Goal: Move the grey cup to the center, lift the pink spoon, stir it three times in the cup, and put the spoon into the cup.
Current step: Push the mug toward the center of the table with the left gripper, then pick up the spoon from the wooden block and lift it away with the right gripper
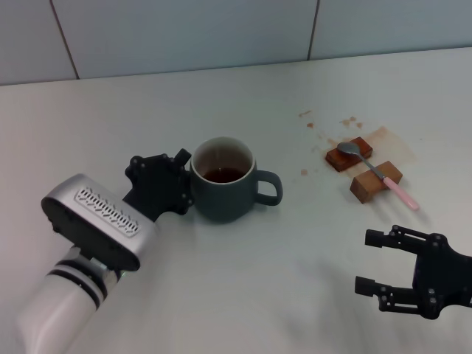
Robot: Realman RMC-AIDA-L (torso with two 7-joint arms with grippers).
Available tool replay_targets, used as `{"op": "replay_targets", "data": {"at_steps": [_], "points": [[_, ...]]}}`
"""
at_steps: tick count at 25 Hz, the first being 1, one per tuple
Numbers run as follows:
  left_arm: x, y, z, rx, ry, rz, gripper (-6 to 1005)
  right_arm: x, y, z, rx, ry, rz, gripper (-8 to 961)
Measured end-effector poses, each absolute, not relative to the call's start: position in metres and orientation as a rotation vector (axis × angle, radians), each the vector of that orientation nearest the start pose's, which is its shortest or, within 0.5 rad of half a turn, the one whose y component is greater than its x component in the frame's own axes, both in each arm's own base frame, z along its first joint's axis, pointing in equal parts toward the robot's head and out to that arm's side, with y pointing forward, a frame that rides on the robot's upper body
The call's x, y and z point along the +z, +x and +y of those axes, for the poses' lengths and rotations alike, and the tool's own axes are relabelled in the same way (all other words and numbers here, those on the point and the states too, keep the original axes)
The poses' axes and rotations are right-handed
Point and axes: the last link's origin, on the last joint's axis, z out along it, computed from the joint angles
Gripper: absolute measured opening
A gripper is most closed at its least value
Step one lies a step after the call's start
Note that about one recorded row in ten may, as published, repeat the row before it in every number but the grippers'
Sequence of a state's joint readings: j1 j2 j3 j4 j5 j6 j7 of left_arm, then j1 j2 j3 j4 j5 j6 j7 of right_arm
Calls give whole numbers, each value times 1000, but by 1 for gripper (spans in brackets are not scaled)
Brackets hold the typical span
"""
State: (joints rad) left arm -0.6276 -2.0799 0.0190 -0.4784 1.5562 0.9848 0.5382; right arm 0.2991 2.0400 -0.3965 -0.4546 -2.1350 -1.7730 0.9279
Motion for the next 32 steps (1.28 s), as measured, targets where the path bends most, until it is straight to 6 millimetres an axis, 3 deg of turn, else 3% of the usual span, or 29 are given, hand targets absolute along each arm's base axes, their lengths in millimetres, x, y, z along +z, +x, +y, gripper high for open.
{"op": "replay_targets", "data": {"at_steps": [4,8,15,22,25,29,32], "points": [[-124,-239,324,-423,-2043,-165,-1,5,336,223,844,-2618,536,807],[-108,-256,326,-494,-2019,-242,-1,5,336,222,846,-2615,539,807],[-50,-300,314,-711,-2135,-260,-2,4,335,222,858,-2615,540,806],[6,-323,279,-824,-2336,-276,-2,5,335,221,878,-2598,556,808],[20,-330,271,-830,-2386,-308,-1,7,336,221,885,-2578,562,808],[20,-330,271,-830,-2386,-308,-1,8,337,221,892,-2560,570,807],[27,-333,262,-840,-2500,-369,19,9,338,220,897,-2539,583,807]]}}
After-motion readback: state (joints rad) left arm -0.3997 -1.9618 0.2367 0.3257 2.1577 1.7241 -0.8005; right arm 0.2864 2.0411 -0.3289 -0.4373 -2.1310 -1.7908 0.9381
